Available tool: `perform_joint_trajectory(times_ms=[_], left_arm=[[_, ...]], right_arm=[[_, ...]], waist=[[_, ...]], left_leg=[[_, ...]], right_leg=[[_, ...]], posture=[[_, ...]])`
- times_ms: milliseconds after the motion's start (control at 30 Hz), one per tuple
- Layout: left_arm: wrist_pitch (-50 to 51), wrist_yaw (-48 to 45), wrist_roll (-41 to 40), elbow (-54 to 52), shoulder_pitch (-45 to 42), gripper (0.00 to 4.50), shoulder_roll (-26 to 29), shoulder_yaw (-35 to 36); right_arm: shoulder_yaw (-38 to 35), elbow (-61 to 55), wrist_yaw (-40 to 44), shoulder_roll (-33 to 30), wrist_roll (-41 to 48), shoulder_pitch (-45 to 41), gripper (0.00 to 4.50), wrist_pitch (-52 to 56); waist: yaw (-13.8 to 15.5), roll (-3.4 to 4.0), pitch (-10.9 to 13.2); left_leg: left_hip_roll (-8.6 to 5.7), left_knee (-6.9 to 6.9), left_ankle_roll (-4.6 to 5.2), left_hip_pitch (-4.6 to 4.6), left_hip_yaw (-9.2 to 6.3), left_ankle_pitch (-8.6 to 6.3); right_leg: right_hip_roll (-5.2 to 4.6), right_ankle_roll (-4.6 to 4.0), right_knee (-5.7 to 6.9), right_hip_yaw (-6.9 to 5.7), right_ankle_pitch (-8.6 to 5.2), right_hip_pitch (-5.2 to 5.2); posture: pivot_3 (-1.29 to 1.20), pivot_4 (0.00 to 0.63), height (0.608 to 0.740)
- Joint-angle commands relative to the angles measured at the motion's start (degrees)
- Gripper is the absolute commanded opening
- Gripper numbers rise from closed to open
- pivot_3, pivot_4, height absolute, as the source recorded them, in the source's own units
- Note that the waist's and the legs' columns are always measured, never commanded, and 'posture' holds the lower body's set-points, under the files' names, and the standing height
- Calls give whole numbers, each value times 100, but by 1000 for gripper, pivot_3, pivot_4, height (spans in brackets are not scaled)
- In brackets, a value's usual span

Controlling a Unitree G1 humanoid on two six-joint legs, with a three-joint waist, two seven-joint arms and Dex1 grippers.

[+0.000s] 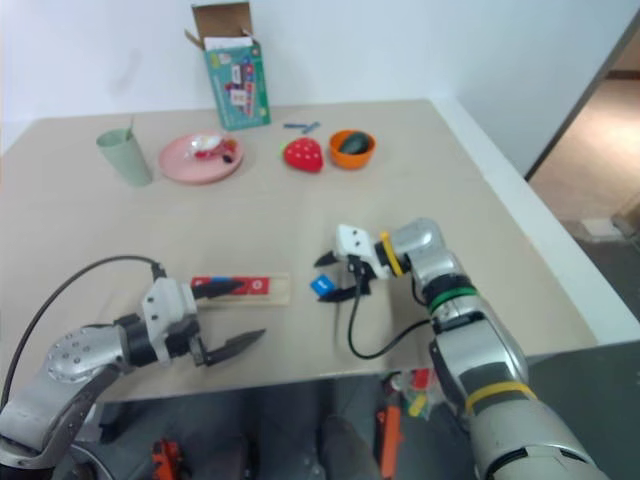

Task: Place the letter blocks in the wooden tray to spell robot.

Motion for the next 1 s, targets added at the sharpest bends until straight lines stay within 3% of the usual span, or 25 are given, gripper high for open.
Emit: perform_joint_trajectory(times_ms=[33,233,467,700,1000], left_arm=[[-74,13,-14,-146,-7,4500,15,60],[-86,-31,-14,-100,-28,4500,26,50],[-91,-67,-11,-101,-9,4500,28,4],[-95,-85,-9,-71,-3,4500,40,27],[-132,171,18,5,137,4500,-67,258]], right_arm=[[-142,-208,54,-10,23,32,3899,194],[-108,-368,91,-93,-76,181,3899,176],[-176,-685,129,-92,-6,322,1723,377],[-272,-1453,64,-115,161,540,1697,957],[-619,-4839,-1696,19,558,1248,1697,4331]], waist=[[0,0,0],[0,0,0],[2,0,0],[3,0,0],[37,3,1]], left_leg=[[0,0,0,-1,1,0],[-1,0,0,-2,1,0],[-2,0,0,-3,2,0],[-1,-1,-1,-6,0,0],[-1,-1,-2,-25,-11,0]], right_leg=[[-1,0,0,1,0,0],[-1,1,0,1,0,-2],[-3,2,0,2,1,-2],[-2,3,-1,0,-2,-4],[-3,3,3,-8,-5,-19]], posture=[[0,150,740],[0,150,740],[0,150,740],[0,150,740],[0,150,740]])
